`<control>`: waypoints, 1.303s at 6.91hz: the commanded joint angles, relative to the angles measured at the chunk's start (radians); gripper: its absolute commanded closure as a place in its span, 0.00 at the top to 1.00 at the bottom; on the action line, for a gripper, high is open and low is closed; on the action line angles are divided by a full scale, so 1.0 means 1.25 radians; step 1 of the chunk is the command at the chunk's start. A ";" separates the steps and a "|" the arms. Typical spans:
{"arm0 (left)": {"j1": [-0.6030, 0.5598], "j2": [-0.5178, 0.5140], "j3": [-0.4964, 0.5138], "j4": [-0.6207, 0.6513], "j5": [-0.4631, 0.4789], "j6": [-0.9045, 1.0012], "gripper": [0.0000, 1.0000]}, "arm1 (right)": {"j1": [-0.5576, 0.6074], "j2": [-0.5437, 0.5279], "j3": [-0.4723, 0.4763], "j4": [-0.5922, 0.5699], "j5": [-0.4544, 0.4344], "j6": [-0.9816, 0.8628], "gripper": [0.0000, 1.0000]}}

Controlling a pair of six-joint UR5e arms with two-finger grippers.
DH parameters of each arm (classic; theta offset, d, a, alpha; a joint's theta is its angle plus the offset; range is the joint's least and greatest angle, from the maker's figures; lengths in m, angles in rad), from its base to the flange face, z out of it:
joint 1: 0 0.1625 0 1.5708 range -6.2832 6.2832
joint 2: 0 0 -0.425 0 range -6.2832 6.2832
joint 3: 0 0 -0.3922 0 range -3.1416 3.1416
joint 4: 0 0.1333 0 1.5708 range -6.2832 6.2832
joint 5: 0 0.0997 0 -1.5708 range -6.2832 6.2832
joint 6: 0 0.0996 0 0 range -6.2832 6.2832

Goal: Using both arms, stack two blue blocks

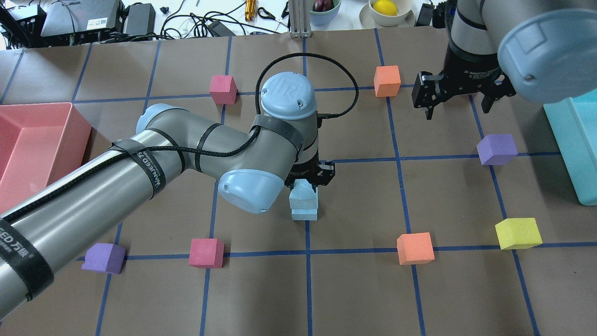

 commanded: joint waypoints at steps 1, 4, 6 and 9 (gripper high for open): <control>-0.002 -0.005 -0.003 -0.001 0.001 -0.005 0.00 | -0.017 0.000 -0.001 0.007 0.098 -0.012 1.00; -0.002 -0.009 -0.020 -0.001 0.002 0.004 0.55 | -0.046 -0.025 -0.001 0.061 0.081 -0.003 1.00; -0.002 -0.015 -0.016 0.002 0.002 0.002 0.66 | -0.046 -0.046 -0.008 0.076 0.058 -0.004 1.00; 0.008 0.002 -0.010 0.045 0.000 0.004 0.85 | -0.046 -0.054 -0.007 0.077 0.069 -0.005 1.00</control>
